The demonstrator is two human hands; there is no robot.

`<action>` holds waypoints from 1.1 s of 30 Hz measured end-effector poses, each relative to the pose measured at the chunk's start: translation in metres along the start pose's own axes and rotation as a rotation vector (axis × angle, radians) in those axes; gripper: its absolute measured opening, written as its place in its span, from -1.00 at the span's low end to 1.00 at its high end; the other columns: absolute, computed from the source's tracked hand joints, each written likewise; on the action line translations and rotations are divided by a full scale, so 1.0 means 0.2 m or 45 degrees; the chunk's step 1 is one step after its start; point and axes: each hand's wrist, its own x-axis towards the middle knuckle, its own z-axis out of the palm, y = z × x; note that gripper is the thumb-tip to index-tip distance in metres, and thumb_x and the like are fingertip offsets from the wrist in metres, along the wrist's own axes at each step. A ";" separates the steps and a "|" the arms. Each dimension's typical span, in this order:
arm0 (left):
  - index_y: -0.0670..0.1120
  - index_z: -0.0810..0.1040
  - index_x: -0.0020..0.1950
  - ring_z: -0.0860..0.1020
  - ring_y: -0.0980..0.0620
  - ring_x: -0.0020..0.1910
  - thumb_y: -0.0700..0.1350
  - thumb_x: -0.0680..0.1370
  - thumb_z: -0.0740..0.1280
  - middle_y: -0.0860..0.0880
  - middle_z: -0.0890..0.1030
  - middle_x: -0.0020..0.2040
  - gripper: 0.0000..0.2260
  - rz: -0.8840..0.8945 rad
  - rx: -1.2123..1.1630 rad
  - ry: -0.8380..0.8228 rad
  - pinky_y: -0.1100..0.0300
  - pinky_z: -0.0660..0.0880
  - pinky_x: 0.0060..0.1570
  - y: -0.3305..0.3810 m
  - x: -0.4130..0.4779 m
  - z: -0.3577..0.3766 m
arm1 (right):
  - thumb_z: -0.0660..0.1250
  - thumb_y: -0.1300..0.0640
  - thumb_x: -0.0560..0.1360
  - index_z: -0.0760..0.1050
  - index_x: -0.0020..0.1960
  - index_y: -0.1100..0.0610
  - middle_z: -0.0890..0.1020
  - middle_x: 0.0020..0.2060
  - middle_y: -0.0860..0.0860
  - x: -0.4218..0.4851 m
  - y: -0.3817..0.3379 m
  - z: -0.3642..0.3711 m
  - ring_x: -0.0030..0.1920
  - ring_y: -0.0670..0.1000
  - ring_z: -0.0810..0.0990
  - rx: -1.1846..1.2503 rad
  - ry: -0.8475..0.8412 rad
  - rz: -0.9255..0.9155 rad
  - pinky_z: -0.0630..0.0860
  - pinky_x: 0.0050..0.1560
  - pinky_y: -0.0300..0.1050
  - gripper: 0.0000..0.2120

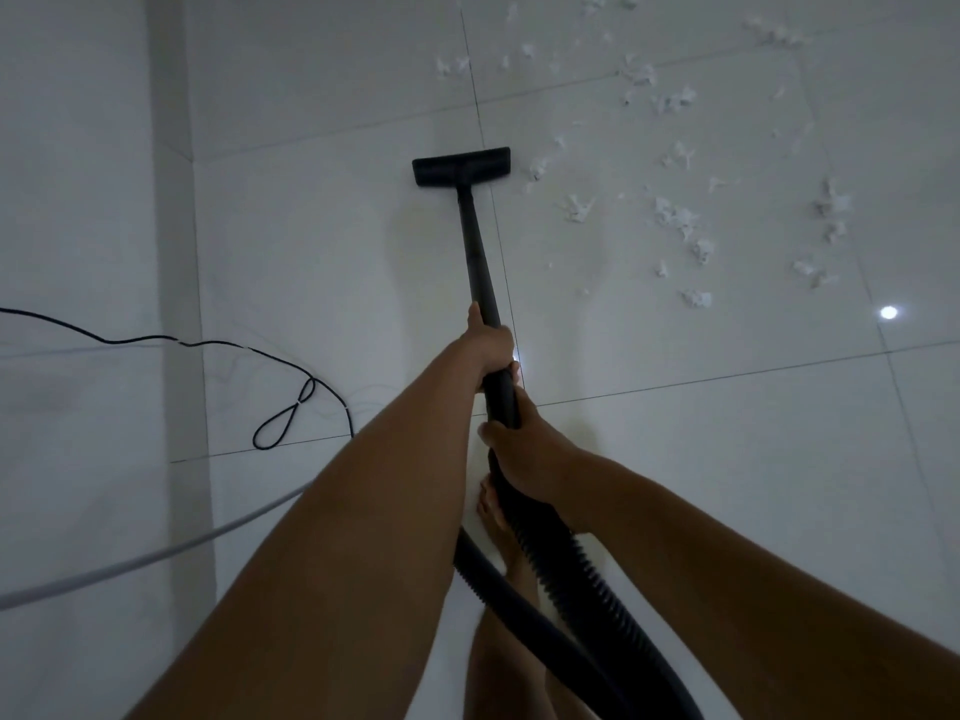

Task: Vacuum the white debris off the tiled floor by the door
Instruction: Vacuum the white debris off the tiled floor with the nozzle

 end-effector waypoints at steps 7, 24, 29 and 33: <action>0.25 -0.25 0.61 0.49 0.03 -0.36 -0.08 0.72 0.10 -0.14 0.52 -0.20 -0.37 0.015 -0.046 -0.003 0.12 0.58 -0.25 0.21 0.11 -0.13 | 0.17 0.06 0.69 -0.12 0.62 -0.28 0.59 -0.05 0.20 0.13 -0.23 -0.02 -0.17 0.16 0.59 0.046 0.027 0.041 0.63 0.10 0.24 -0.33; 0.24 -0.21 0.62 0.46 0.05 -0.43 -0.08 0.72 0.07 -0.11 0.51 -0.27 -0.39 0.053 -0.099 -0.011 0.26 0.50 -0.53 0.87 0.33 -0.34 | 0.16 0.11 0.69 0.09 0.56 -0.28 0.53 -0.31 0.16 0.39 -0.82 -0.30 -0.45 0.07 0.54 0.324 -0.030 0.047 0.57 -0.35 -0.02 -0.45; 0.26 -0.16 0.62 0.46 0.04 -0.41 -0.13 0.70 0.09 -0.12 0.47 -0.24 -0.38 0.024 -0.207 -0.037 0.19 0.52 -0.47 1.07 0.38 -0.32 | 0.14 0.14 0.69 0.17 0.52 -0.26 0.50 -0.35 0.16 0.37 -0.98 -0.48 -0.52 0.04 0.52 0.298 -0.079 0.058 0.55 -0.46 -0.10 -0.51; 0.27 -0.19 0.62 0.46 0.03 -0.40 -0.11 0.71 0.09 -0.12 0.48 -0.23 -0.38 0.013 -0.201 -0.017 0.15 0.54 -0.40 1.17 0.43 -0.31 | 0.14 0.12 0.69 0.19 0.50 -0.24 0.50 -0.33 0.15 0.41 -1.08 -0.56 -0.55 0.03 0.51 0.248 -0.052 0.107 0.54 -0.48 -0.11 -0.54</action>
